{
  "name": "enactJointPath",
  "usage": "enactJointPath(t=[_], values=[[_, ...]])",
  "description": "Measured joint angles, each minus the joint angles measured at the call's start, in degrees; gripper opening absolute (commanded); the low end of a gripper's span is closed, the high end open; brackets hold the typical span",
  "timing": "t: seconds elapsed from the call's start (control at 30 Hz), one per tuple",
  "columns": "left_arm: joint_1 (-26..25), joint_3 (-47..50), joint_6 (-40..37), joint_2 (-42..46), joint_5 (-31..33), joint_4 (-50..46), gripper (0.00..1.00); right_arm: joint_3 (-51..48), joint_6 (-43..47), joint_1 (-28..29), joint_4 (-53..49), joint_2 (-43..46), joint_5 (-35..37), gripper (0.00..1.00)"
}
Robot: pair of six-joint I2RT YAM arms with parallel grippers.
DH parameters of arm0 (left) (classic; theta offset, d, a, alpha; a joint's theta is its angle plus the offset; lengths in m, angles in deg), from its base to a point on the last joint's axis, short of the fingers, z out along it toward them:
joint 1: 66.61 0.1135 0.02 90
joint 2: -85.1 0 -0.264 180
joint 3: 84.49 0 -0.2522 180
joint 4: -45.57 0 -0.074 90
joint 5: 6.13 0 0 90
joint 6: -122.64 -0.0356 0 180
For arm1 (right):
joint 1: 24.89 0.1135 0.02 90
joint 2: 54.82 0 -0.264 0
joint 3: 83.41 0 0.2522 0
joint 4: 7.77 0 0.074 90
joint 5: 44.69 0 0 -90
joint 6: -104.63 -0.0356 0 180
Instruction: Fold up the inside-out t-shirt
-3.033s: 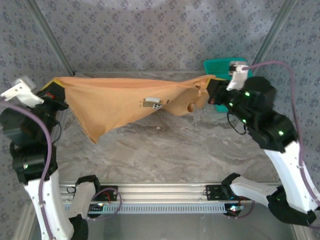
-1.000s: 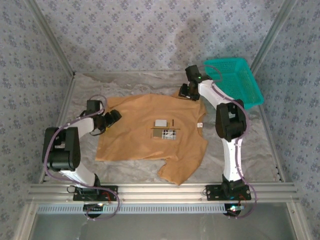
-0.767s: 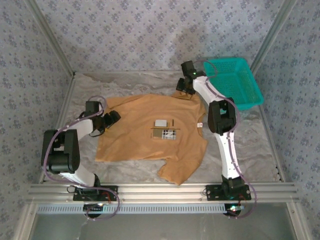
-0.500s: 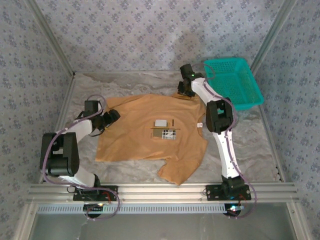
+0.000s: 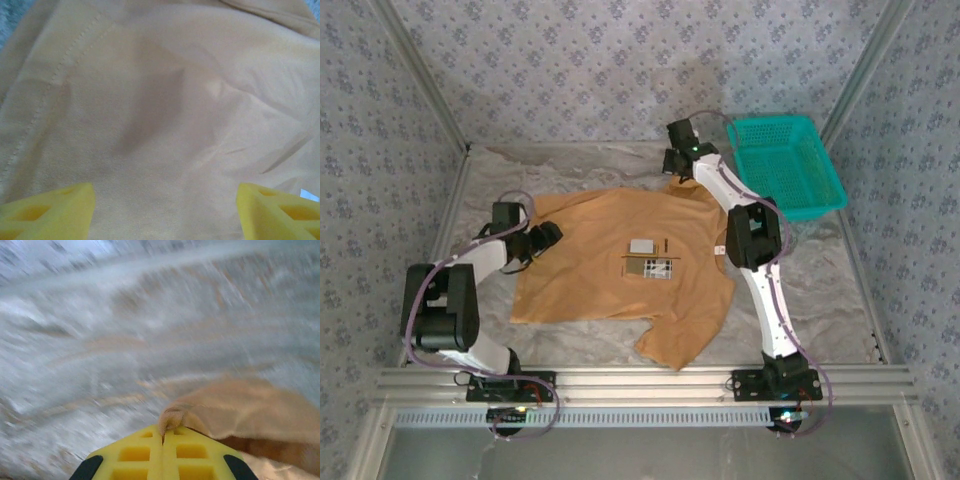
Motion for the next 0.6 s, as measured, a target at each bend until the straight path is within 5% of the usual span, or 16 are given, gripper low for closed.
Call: enactJointPath(t=[0.07, 0.1, 0.13, 0.17, 0.2, 0.23, 0.4, 0.6], values=[[-0.52, 0.31, 0.13, -0.09, -0.02, 0.04, 0.74, 3.76, 0.26, 0.20, 3.39, -1.68, 0.33, 0.00], [-0.83, 0.50, 0.35, -0.09, -0.02, 0.04, 0.74, 7.28, 0.28, 0.11, 5.14, -3.48, 0.35, 0.08], [-1.11, 0.70, 0.50, -0.09, 0.00, 0.22, 0.74, 10.86, 0.15, -0.02, 6.51, -5.42, 0.35, 0.30], [-1.44, 1.07, 0.74, -0.02, 0.00, 0.46, 0.74, 14.67, -0.15, -0.31, 7.52, -7.56, -0.13, 0.68], [-1.60, 1.42, 1.05, 0.09, 0.00, 0.57, 0.74, 17.77, -0.44, -0.63, 8.50, -9.44, -1.01, 0.92], [-1.86, 1.66, 1.11, 0.20, 0.04, 0.57, 0.74, 19.71, -0.90, -0.96, 8.85, -10.62, -2.03, 1.00], [-2.19, 1.95, 1.49, 2.93, 0.63, -0.42, 0.76, 19.87, -3.72, -2.69, 4.04, -10.47, -7.30, 1.00], [-2.29, -1.11, 1.49, 4.46, 1.11, -1.05, 0.76, -6.86, -4.57, -2.73, -0.66, 6.62, -8.44, 0.94]])
